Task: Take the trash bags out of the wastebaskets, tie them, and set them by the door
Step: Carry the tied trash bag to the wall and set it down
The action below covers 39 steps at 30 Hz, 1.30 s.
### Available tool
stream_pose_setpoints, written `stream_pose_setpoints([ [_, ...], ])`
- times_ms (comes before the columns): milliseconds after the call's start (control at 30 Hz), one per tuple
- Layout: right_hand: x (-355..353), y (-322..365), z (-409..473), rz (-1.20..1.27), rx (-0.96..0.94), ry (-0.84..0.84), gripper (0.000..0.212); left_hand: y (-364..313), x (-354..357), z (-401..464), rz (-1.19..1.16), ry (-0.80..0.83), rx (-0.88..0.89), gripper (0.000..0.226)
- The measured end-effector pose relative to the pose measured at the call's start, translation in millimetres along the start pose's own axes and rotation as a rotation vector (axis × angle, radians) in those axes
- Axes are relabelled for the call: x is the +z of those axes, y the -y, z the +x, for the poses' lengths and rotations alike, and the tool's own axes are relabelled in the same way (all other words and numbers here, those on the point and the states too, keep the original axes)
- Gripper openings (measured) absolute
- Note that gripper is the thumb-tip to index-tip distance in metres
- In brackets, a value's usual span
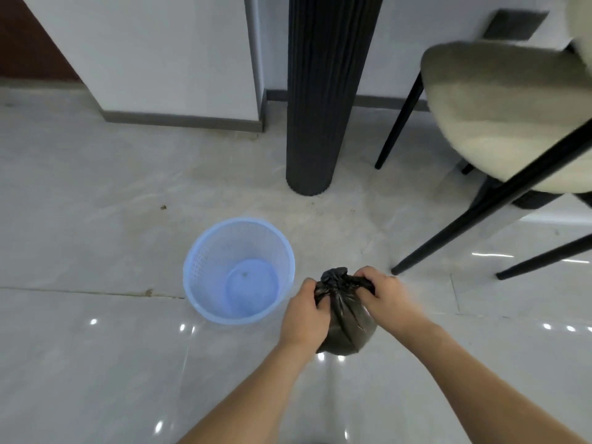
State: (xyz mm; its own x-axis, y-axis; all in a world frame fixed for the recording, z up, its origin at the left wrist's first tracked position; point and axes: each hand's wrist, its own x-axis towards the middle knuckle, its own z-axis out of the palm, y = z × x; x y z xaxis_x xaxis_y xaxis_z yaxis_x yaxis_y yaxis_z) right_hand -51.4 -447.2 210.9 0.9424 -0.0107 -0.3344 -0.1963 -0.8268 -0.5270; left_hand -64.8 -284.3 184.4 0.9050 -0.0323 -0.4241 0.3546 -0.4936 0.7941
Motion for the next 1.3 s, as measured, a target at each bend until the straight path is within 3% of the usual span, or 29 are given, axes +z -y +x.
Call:
stream_pose_setpoints([
  [200,-184,151,-73,0.066,0.057,-0.121,0.015,-212,-131,-82,0.115,-0.021,0.07,0.007],
  [400,-380,325,-165,0.127,-0.058,-0.178,0.011,-419,-287,-194,0.193,-0.171,0.187,0.009],
  [567,-481,434,-211,0.251,-0.233,-0.321,0.011,-519,-374,-269,0.128,-0.353,0.372,0.013],
  [833,-480,500,-242,0.419,-0.333,-0.374,0.011,-529,-434,-304,0.128,-0.495,0.424,0.007],
  [1133,-426,595,-243,0.488,-0.413,-0.256,0.012,-482,-538,-331,-0.083,-0.543,0.375,0.015],
  [1300,-377,678,-240,0.519,-0.478,-0.192,0.01,-442,-621,-346,-0.055,-0.713,0.356,0.016],
])
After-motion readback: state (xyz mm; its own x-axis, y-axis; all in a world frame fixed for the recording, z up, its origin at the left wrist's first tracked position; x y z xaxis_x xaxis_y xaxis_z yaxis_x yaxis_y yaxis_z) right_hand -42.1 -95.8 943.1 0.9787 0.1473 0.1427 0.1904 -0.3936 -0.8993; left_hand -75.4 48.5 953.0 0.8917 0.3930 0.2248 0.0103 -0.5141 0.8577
